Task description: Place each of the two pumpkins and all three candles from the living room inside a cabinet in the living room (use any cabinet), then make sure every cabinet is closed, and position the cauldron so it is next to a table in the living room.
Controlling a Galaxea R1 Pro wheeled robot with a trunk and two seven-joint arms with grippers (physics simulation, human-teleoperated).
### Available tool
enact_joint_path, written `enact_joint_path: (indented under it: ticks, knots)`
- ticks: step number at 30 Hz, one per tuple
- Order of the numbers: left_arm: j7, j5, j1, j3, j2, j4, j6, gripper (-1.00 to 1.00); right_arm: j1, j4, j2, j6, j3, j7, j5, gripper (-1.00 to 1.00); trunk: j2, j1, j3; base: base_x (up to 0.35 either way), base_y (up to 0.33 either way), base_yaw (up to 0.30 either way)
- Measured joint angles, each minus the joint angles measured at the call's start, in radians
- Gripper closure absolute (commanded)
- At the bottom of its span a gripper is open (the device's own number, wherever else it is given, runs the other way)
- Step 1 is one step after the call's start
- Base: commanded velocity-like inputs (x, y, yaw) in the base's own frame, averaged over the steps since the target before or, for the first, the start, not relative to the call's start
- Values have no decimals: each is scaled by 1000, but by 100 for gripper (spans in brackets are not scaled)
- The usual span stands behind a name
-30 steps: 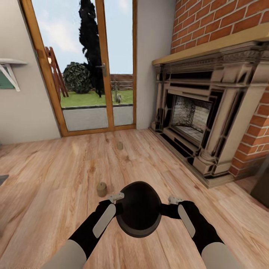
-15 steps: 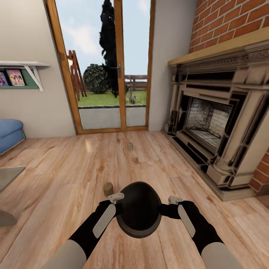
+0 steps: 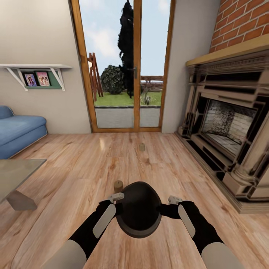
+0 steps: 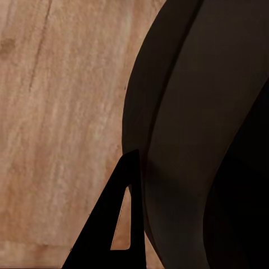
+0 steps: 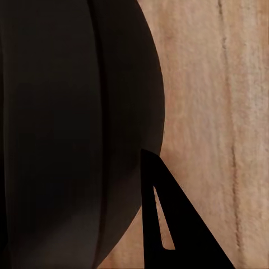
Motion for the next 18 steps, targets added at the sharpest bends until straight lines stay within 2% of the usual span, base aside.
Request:
enact_joint_path:
  ticks: [7,13,18]
  knots:
    - [2,-7,0,1,0,-6,0,100,0,0,0,-10,2,0,-7,100,0,0,3,-5,-7,265]
    - [1,-23,0,-1,0,-18,0,100,0,0,0,-24,-5,22,10,100,0,0,6,-119,-88,265]
    - [0,-2,0,-5,-1,-2,-5,100,0,0,0,-5,-10,27,31,100,0,0,9,-25,-26,265]
